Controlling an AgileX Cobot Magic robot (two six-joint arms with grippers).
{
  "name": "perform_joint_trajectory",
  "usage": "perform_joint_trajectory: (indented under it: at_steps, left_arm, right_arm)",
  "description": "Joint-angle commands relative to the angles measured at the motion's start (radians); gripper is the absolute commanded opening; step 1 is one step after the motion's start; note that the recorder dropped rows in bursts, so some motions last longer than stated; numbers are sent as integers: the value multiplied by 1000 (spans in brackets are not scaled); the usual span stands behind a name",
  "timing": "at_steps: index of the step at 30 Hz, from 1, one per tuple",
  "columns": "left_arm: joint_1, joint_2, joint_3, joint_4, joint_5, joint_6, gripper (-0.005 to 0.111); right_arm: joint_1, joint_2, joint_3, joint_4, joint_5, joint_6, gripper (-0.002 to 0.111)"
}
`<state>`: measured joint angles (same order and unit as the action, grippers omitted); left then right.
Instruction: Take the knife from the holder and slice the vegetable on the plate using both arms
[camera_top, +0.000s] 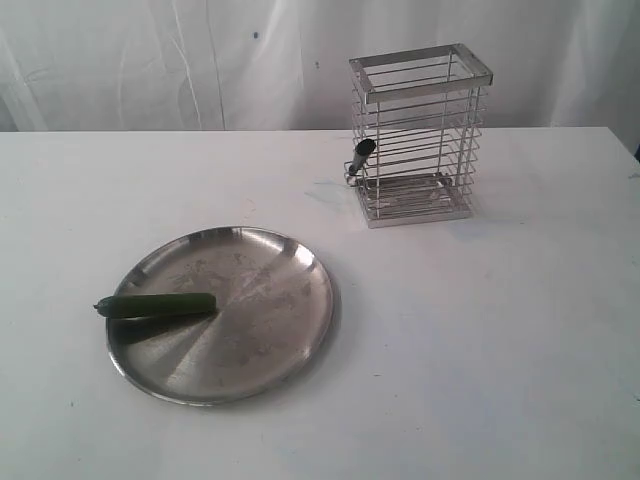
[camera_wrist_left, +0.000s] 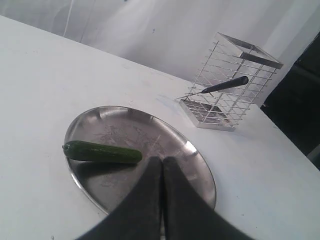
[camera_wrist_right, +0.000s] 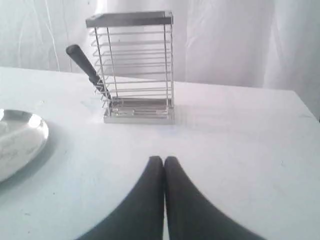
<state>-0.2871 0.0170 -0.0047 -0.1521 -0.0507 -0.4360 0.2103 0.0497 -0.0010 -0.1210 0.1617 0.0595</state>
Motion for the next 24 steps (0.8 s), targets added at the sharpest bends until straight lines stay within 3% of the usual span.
perform_joint_trajectory:
  at_steps: [1, 7, 13, 20, 24]
  left_arm:
    - [-3, -7, 5, -2, -1, -5, 0]
    - [-3, -7, 5, -2, -1, -5, 0]
    - [-3, -7, 5, -2, -1, -5, 0]
    - [-3, -7, 5, -2, -1, -5, 0]
    - [-3, -7, 5, -2, -1, -5, 0]
  right_arm:
    - [-4, 3, 1, -8, 66, -8, 0]
    - [-2, 3, -72, 0, -120, 34, 0]
    - [-2, 39, -370, 1, 228, 122, 0]
    - [-2, 177, -631, 66, 328, -13, 0]
    - [-2, 280, -704, 210, 399, -41, 0]
